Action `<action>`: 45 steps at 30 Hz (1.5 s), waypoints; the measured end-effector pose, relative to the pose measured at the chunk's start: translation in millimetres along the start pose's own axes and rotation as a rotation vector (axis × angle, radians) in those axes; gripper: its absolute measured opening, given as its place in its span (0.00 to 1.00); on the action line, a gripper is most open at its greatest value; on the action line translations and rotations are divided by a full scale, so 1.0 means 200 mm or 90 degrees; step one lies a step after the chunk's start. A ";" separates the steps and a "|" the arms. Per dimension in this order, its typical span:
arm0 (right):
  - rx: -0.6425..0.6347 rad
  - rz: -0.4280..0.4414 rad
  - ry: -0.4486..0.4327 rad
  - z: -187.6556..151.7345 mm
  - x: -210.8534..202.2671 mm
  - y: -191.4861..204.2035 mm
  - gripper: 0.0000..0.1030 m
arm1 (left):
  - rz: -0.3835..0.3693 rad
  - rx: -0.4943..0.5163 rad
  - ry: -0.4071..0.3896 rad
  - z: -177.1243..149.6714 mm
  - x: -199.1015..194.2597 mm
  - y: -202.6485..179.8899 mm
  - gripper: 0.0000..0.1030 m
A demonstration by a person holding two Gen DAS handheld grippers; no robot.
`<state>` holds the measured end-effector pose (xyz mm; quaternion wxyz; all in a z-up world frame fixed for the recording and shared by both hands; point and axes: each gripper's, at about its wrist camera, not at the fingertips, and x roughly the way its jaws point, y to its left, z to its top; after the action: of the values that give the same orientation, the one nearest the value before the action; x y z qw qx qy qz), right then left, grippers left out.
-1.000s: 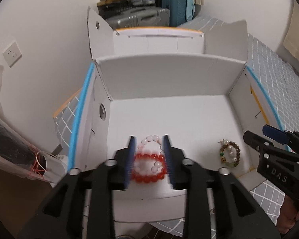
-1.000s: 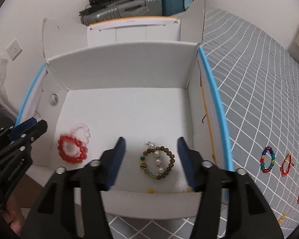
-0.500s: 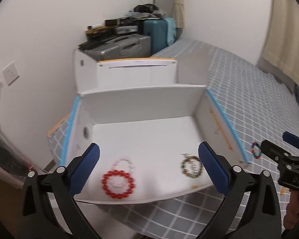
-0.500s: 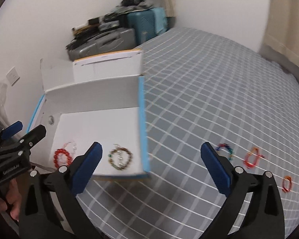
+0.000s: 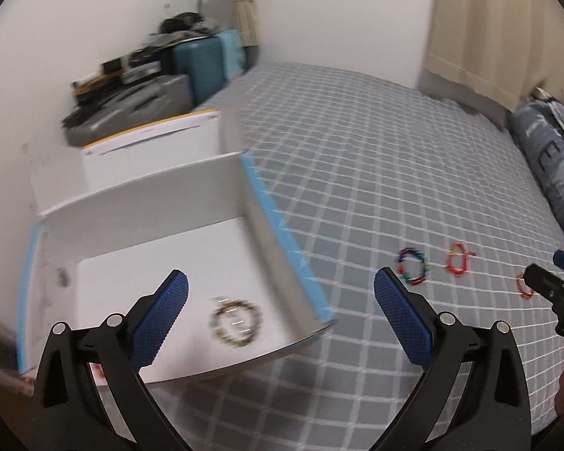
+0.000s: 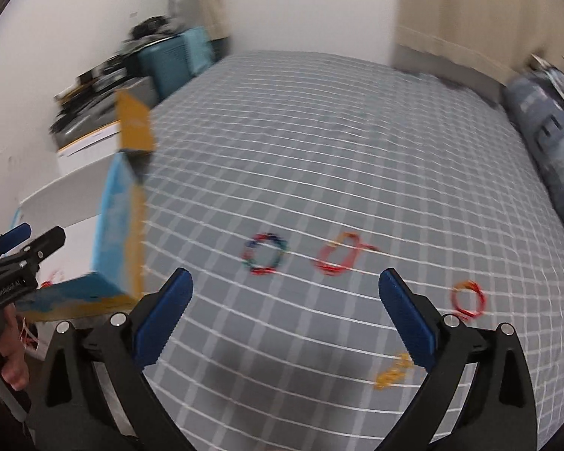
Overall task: Organize jewelry
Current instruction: 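Withdraw both tools from the box toward the multicolour bracelet and red cord, then grasp the multicolour bead bracelet with the left tool while the right tool grasps the red cord bracelet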
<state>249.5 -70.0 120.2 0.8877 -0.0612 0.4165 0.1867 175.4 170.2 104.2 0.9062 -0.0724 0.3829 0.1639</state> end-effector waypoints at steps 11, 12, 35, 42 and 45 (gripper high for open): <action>0.079 -0.079 0.040 -0.04 0.19 -0.63 0.92 | -0.062 0.103 0.073 0.07 0.52 -0.59 0.95; 0.084 -0.082 0.051 -0.06 0.23 -0.68 0.92 | -0.060 0.112 0.081 0.06 0.57 -0.62 0.95; 0.212 -0.131 0.177 -0.34 0.67 -1.21 0.82 | -0.062 0.109 0.160 -0.09 1.05 -0.82 0.91; 0.232 -0.137 0.193 -0.35 0.73 -1.26 0.47 | -0.074 0.122 0.171 -0.10 1.10 -0.84 0.47; 0.220 -0.145 0.188 -0.35 0.73 -1.24 0.19 | -0.087 0.133 0.178 -0.12 1.07 -0.85 0.17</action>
<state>379.3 -277.2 -48.2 0.8297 0.0179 0.5580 0.0005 359.4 56.6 -65.8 0.8557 -0.0256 0.5144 0.0500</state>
